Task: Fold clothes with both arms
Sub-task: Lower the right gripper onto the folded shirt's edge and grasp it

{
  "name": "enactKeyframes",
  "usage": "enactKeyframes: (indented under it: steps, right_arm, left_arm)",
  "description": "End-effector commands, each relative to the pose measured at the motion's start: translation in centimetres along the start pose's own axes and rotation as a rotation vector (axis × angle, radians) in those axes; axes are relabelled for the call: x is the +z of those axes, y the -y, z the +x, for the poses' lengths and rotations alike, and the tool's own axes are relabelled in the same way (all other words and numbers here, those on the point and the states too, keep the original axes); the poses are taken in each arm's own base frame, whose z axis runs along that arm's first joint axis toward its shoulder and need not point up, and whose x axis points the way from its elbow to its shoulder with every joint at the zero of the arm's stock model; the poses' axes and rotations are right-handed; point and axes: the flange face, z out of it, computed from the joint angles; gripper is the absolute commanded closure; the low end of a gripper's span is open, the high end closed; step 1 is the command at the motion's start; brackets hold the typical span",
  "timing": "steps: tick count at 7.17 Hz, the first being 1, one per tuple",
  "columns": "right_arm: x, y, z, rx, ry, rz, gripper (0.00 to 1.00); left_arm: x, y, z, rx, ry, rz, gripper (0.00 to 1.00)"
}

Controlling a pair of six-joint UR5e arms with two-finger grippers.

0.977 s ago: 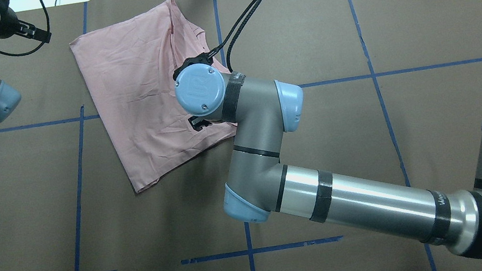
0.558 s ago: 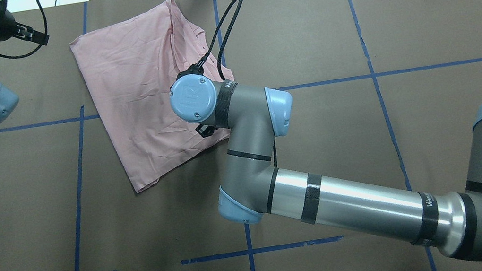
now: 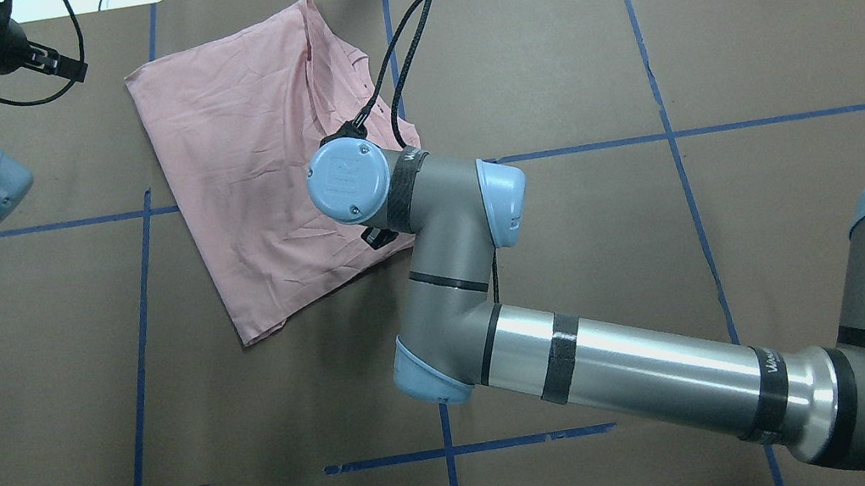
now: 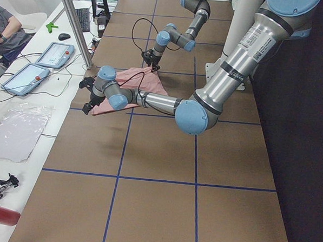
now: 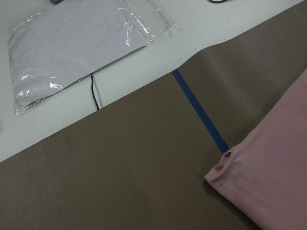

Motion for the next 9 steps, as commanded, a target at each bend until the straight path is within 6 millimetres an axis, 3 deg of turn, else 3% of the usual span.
enactKeyframes:
  steps: [1,2,5,6,7,8,9]
  right_arm:
    - [-0.1,0.0,0.0,0.000,0.001,0.000,0.74]
    - [0.0,-0.1,-0.1,-0.002,0.000,-0.001,0.83]
    - [0.0,-0.2,-0.2,-0.001,0.001,-0.002,0.84]
    - [0.1,-0.2,-0.2,0.006,0.001,-0.004,0.89]
    - [-0.3,-0.4,-0.1,0.005,0.009,0.002,1.00]
    - [-0.2,-2.7,1.5,0.002,0.013,0.007,1.00]
    - [1.5,-5.5,3.3,0.000,0.002,-0.006,1.00]
  left_arm:
    - [0.0,0.0,0.0,0.000,-0.001,0.001,0.00]
    - [0.0,0.0,0.0,0.000,-0.001,0.001,0.00]
    - [-0.1,0.0,0.0,0.001,-0.002,0.004,0.00]
    - [-0.1,0.0,-0.1,0.001,-0.001,0.006,0.00]
    - [-0.1,0.0,-0.1,0.001,-0.001,0.006,0.00]
    - [-0.1,0.0,-0.1,0.001,-0.001,0.006,0.00]
    - [-0.3,0.1,0.0,0.002,-0.002,0.009,0.00]
